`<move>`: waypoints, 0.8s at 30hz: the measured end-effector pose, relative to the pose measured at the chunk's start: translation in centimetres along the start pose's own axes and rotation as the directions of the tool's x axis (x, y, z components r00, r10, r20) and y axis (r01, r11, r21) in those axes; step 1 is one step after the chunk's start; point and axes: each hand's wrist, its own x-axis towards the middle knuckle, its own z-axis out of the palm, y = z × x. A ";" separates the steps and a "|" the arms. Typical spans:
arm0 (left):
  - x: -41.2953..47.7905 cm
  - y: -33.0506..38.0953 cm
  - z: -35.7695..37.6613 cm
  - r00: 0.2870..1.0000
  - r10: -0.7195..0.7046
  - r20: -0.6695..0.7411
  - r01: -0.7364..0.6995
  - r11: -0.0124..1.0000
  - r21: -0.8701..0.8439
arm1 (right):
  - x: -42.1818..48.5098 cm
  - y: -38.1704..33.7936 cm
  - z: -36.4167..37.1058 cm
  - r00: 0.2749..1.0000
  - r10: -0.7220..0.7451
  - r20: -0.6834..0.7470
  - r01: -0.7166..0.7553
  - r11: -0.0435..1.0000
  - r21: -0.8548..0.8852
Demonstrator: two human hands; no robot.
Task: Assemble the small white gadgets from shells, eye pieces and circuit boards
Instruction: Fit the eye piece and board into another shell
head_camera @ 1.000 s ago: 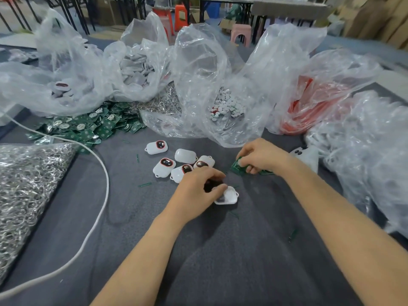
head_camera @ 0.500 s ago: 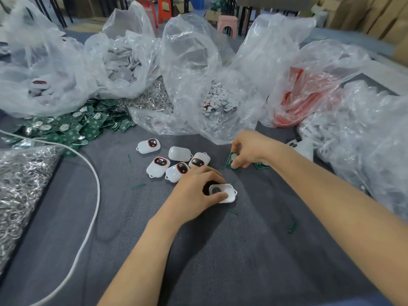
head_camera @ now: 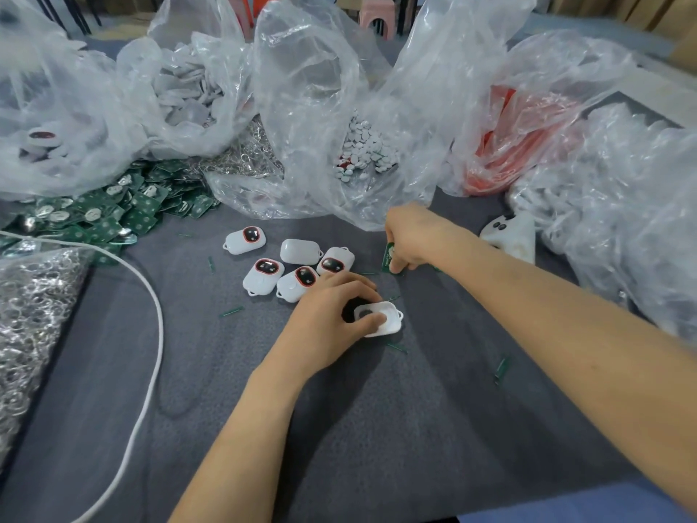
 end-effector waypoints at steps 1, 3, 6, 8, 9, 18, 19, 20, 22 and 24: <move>0.0 0.0 0.0 1.000 -0.007 0.002 0.007 1.000 -0.001 | -0.1 0.1 0.1 1.000 -0.002 -0.011 0.002 1.000 -0.008; 0.0 0.1 -0.2 1.000 -0.016 0.011 0.016 1.000 -0.007 | -0.2 0.3 0.2 1.000 -0.001 -0.019 0.001 1.000 -0.002; 0.0 0.2 -0.6 0.999 -0.022 0.038 0.023 0.999 -0.029 | -0.4 0.1 0.6 0.996 -0.017 -0.092 0.012 0.999 -0.051; -0.2 0.3 -0.8 0.996 -0.032 0.087 0.034 0.999 -0.025 | -0.7 -0.2 1.4 0.979 -0.036 -0.201 0.014 0.994 -0.107; -0.2 0.3 -0.8 0.993 -0.034 0.113 0.036 0.999 -0.012 | -0.9 -0.2 2.0 0.968 -0.050 -0.248 0.020 0.992 -0.122; -0.6 -0.1 -0.9 0.986 0.047 0.160 -0.056 0.997 0.057 | -3.5 4.9 6.1 0.853 -0.010 -0.522 0.261 0.875 0.409; -0.6 -0.1 -0.9 0.985 0.050 0.167 -0.060 0.997 0.051 | -3.8 5.6 6.2 0.860 0.036 -0.509 0.267 0.819 0.508; -0.6 0.0 -0.9 0.983 0.052 0.174 -0.060 0.997 0.042 | -4.3 6.0 6.2 0.874 0.064 -0.483 0.266 0.767 0.583; -0.6 0.2 -1.1 0.983 0.050 0.178 -0.054 0.998 0.021 | -4.8 6.6 6.5 0.912 0.081 -0.403 0.272 0.617 0.738; -0.7 0.3 -1.3 0.984 0.039 0.175 -0.038 0.999 -0.008 | -5.2 6.8 6.7 0.950 0.055 -0.308 0.258 0.418 0.871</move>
